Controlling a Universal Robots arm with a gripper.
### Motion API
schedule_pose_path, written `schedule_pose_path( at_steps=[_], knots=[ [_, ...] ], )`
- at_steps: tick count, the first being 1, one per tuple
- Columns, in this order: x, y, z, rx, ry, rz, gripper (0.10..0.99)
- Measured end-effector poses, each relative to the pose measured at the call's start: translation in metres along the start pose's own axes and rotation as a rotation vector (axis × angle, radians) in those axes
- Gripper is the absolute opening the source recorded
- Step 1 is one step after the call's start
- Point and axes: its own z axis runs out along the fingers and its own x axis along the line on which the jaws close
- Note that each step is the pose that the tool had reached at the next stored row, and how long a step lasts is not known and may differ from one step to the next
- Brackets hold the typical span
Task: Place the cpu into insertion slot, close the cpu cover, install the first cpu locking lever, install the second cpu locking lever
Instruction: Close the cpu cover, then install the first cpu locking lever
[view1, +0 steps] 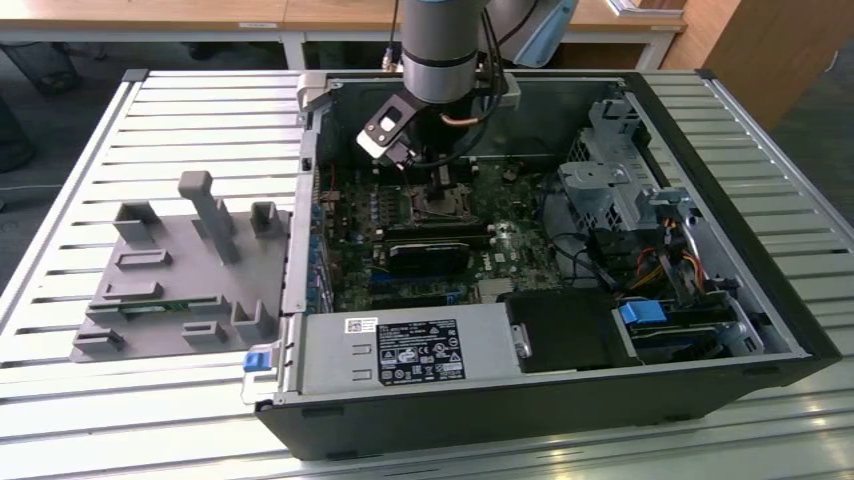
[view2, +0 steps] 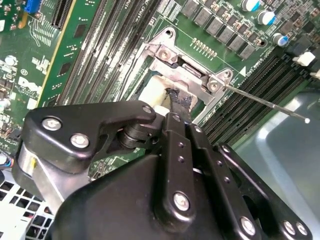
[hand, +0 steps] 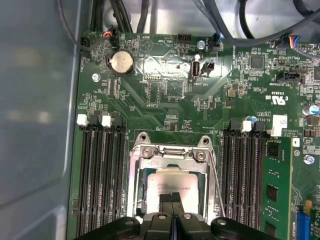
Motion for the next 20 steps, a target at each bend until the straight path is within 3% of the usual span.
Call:
schedule_pose_path(
  at_steps=[8, 20],
  knots=[
    [-0.0001, 0.0094, -0.0001, 0.002, -0.0019, 0.001, 0.106],
    [0.0, 0.0102, -0.002, 0.002, -0.002, 0.001, 0.106]
  ],
)
